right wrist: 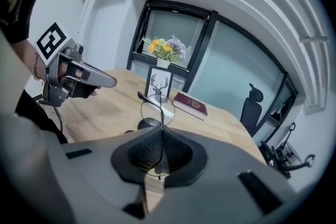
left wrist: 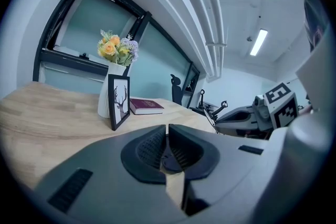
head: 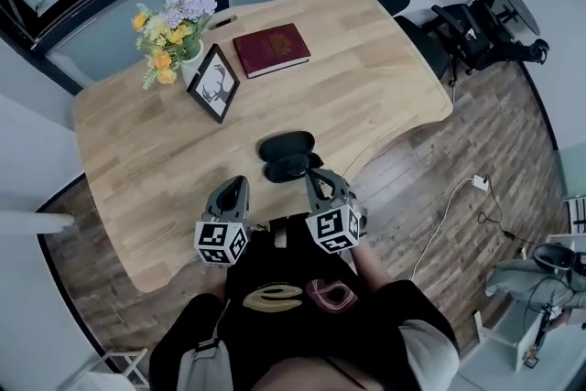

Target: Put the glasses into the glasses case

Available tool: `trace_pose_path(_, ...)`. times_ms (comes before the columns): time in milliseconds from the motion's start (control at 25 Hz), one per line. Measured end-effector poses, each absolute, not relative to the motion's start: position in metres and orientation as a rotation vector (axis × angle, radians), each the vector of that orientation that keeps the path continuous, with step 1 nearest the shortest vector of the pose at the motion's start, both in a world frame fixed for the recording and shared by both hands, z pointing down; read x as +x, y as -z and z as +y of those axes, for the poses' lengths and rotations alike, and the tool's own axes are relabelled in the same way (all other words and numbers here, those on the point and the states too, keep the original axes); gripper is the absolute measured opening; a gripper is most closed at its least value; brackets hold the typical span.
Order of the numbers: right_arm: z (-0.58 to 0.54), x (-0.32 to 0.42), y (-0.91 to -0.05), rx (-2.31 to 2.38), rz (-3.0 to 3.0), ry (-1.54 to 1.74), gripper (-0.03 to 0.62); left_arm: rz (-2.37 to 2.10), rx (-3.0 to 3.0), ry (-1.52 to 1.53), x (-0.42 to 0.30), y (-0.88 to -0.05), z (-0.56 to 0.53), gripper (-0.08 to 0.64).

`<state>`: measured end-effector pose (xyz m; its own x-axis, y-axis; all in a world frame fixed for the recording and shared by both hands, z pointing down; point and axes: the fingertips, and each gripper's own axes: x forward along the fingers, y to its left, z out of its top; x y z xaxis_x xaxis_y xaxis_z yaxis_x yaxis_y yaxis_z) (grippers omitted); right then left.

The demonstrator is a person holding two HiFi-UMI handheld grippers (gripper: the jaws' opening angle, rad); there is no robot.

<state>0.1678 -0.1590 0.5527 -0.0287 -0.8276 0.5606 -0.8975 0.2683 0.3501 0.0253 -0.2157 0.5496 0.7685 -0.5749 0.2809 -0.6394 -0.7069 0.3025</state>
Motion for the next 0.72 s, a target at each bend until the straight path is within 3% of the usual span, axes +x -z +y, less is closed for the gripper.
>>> trace_pose_path(720,-0.219,0.18,-0.568,1.163,-1.872,0.217,0.015,-1.305,2.436,-0.147,0.0,-0.537,-0.221,0.028)
